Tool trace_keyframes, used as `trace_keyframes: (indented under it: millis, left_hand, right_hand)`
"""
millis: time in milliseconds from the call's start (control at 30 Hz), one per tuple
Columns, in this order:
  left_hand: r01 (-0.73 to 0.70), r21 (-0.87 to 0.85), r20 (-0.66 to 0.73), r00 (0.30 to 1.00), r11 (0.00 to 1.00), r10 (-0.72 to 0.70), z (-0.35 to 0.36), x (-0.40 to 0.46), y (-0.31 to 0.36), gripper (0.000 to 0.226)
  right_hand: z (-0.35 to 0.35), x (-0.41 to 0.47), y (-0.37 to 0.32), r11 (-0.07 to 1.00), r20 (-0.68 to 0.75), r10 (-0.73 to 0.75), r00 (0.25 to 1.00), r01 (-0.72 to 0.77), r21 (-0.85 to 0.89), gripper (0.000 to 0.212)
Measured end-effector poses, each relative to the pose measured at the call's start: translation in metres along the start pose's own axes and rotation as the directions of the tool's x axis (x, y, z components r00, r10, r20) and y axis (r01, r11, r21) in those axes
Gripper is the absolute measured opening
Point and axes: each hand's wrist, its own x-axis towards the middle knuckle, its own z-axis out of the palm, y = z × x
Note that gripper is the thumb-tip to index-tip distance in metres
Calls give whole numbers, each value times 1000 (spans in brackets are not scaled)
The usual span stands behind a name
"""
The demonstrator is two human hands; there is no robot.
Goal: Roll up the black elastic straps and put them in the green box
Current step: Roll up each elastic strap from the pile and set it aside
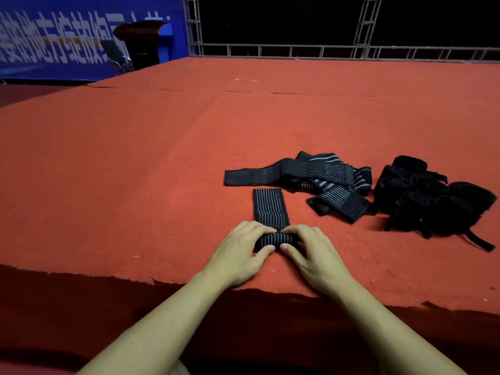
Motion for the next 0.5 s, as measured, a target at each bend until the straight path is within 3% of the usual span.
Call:
trace_keyframes:
  millis: [267, 500]
  left_hand:
    - [-24, -71, -20, 1000, 997, 23, -7, -4, 9, 34]
    - [-41, -36, -44, 998, 999, 39, -7, -3, 7, 30]
  right_hand:
    - [-1, -2, -3, 995, -23, 23, 999, -21, 93, 45]
    - [-1, 4, -1, 990, 13, 72, 997, -73, 123, 29]
